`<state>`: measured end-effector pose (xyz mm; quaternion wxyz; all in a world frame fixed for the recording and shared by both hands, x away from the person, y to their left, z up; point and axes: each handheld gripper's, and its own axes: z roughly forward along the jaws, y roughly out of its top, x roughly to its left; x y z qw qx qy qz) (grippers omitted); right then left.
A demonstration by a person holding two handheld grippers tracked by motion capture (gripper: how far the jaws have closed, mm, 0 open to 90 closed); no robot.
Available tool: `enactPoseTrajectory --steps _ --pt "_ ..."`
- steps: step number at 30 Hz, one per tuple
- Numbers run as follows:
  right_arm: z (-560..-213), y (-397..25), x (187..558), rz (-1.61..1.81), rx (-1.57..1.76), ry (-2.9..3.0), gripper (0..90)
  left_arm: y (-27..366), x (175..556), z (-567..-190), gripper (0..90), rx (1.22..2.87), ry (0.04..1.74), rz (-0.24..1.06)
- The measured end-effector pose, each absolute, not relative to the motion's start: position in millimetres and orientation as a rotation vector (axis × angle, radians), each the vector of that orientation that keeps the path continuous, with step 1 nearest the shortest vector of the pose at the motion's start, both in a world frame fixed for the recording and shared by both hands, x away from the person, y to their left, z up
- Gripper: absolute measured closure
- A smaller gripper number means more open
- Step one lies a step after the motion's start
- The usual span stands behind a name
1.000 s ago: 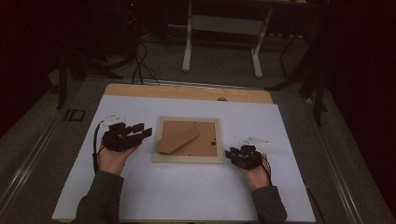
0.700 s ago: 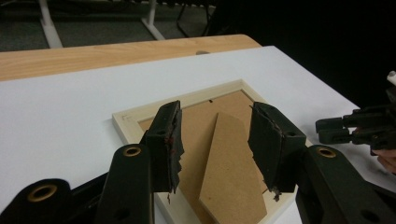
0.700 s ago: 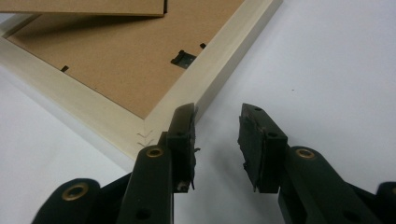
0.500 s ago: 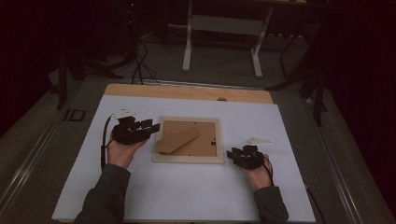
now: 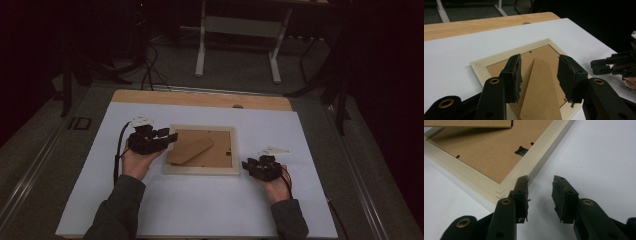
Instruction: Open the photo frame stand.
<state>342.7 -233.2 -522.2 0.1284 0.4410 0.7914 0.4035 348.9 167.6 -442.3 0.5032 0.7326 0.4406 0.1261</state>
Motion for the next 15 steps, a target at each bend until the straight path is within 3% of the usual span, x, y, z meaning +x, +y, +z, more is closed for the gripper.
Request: enactPoseTrajectory --steps 15 --pt "-521 -237 344 1.188 1.295 2.284 64.5 152 367 -455 51.3 1.883 1.063 0.228"
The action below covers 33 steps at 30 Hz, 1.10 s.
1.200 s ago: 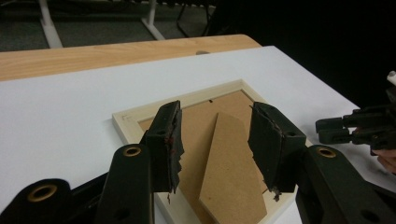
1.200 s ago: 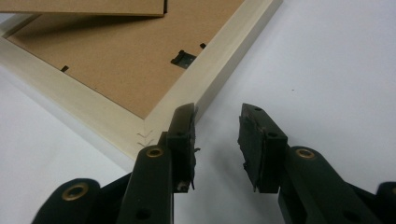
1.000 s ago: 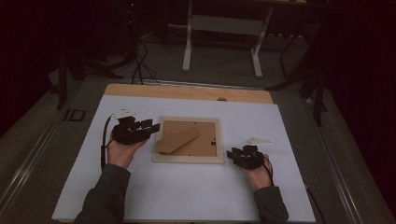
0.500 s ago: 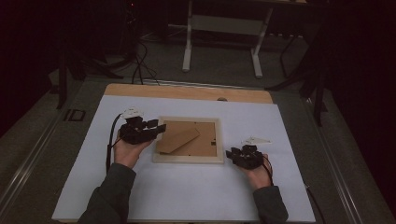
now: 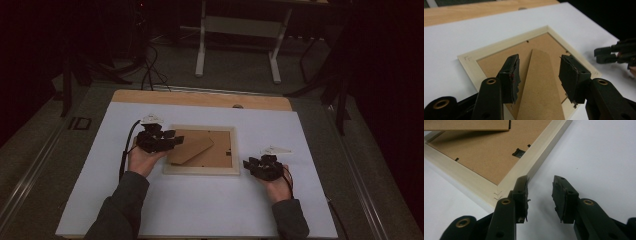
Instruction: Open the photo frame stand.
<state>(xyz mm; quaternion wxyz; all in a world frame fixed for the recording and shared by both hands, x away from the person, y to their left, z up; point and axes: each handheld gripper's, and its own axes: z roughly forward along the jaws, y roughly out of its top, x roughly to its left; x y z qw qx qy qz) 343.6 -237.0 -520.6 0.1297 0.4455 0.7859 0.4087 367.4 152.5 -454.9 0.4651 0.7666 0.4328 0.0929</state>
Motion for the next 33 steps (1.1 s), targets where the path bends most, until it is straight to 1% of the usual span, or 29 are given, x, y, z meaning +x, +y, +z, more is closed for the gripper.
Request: enactPoseTrajectory --steps 9,17,21,25,33 --pt "-521 -234 345 1.186 1.286 2.292 64.1 153 376 -464 50.5 1.909 1.081 0.194" --pt "-520 -235 344 1.191 1.290 2.282 63.4 148 384 -475 51.2 1.931 1.115 0.135" --pt "-520 -236 343 1.194 1.296 2.278 63.4 147 387 -480 50.5 1.931 1.125 0.076" --pt "-520 -235 343 1.192 1.290 2.283 63.2 146 389 -484 44.2 1.941 1.139 0.057" --pt "-520 -237 342 1.193 1.291 2.279 63.2 140 393 -492 36.5 1.968 1.146 0.019"
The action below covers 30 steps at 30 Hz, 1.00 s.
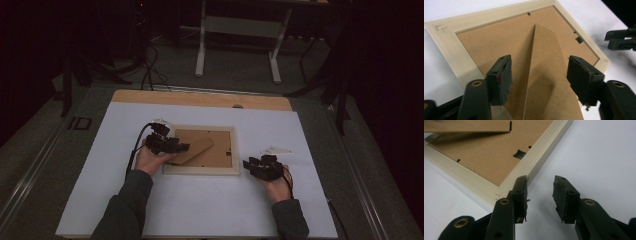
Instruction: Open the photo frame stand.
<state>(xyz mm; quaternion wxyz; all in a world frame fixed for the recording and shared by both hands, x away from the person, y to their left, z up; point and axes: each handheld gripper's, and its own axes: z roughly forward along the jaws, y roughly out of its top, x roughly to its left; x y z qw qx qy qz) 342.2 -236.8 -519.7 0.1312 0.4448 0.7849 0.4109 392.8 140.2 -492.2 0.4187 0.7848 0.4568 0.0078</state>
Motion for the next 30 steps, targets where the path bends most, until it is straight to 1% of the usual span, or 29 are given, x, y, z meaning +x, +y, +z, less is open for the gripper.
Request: enactPoseTrajectory --steps 6,14,26,30 --pt "-520 -236 341 1.191 1.294 2.282 63.1 138 394 -496 32.6 1.984 1.134 -0.011" --pt "-521 -236 341 1.192 1.295 2.285 63.1 137 395 -503 32.0 2.000 1.137 -0.069" --pt "-521 -236 341 1.191 1.297 2.285 63.0 130 393 -508 34.1 2.026 1.106 -0.118" --pt "-521 -237 342 1.189 1.295 2.284 63.0 129 392 -509 37.3 2.029 1.104 -0.128"
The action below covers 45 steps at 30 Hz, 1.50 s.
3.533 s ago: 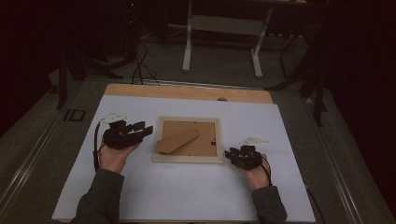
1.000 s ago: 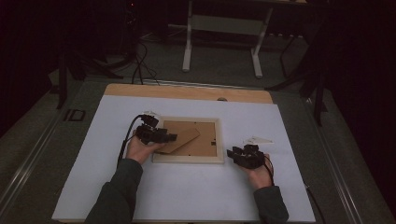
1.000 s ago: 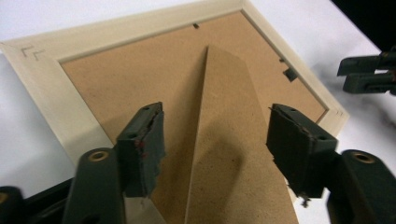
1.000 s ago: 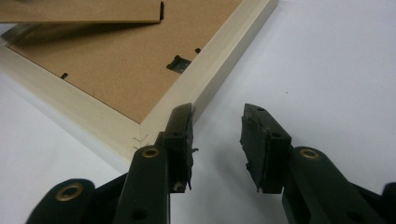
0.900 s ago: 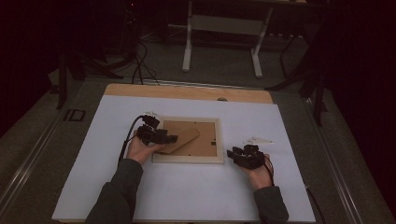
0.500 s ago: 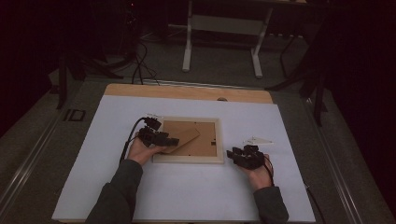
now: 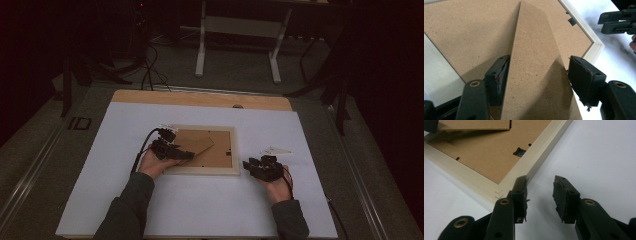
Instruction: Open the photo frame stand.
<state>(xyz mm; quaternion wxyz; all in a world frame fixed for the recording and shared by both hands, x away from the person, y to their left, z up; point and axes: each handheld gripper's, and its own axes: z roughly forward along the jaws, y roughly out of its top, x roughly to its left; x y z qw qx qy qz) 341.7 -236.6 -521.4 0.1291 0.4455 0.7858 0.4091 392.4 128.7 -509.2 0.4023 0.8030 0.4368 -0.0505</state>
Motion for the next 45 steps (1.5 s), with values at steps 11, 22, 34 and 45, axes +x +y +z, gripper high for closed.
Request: enactPoseTrajectory --steps 11,22,34,45 --pt "-521.7 -236.3 341.8 1.188 1.296 2.286 63.0 128.5 392.5 -511.3 37.6 2.021 1.113 -0.148" --pt "-521.9 -236.2 342.0 1.189 1.296 2.287 62.8 129.3 394.3 -514.2 37.3 2.018 1.123 -0.171" --pt "-521.8 -236.3 342.0 1.185 1.296 2.288 62.7 129.9 393.6 -511.4 43.6 2.021 1.090 -0.197" --pt "-520.9 -233.0 343.1 1.175 1.292 2.290 62.4 128.1 393.0 -509.7 44.1 2.059 1.069 -0.173"
